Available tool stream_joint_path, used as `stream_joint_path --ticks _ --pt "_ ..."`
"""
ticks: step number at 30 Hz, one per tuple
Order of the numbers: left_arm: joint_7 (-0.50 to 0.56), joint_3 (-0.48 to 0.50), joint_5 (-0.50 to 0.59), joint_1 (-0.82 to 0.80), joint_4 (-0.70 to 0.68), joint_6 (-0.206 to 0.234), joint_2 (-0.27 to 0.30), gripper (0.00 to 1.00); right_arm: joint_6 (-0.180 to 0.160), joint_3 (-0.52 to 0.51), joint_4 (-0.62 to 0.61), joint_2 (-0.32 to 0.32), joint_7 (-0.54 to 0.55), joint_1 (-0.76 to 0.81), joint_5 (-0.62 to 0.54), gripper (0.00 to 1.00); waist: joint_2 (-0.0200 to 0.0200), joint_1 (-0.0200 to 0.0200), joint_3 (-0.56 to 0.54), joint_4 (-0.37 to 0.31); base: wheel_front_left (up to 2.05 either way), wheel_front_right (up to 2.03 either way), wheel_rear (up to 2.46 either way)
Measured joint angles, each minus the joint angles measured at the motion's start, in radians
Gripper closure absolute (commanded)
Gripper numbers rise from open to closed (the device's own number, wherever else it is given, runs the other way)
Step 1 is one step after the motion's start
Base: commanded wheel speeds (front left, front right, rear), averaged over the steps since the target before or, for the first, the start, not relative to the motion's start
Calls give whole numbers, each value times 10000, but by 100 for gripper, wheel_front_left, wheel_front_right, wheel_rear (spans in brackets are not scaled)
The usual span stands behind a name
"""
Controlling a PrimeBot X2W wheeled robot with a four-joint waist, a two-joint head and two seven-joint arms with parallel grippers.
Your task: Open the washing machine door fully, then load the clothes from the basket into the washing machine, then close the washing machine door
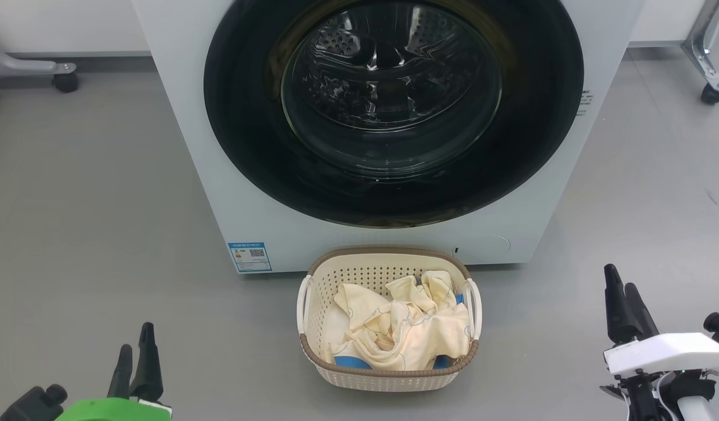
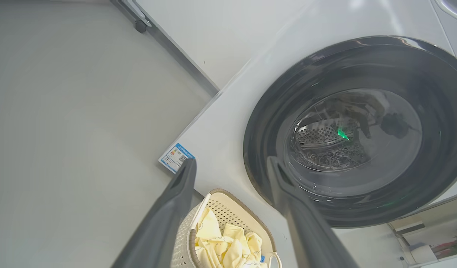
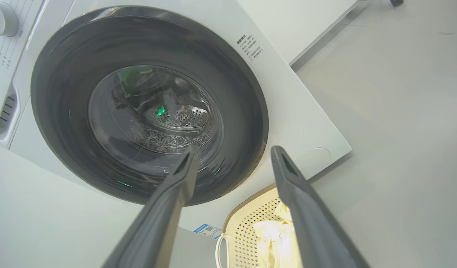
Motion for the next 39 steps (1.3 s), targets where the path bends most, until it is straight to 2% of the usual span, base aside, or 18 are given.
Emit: stream_joint_path --ticks 18,39 --pt "-451 127 3269 -5 -176 -2 8 0 2 190 -190 -107 -489 18 -2813 0 0 0 46 102 0 0 0" --pt "-940 -161 6518 -4 -359 -6 -33 0 2 219 -207 -140 -1081 280 -5706 0 0 0 5 48 0 0 0"
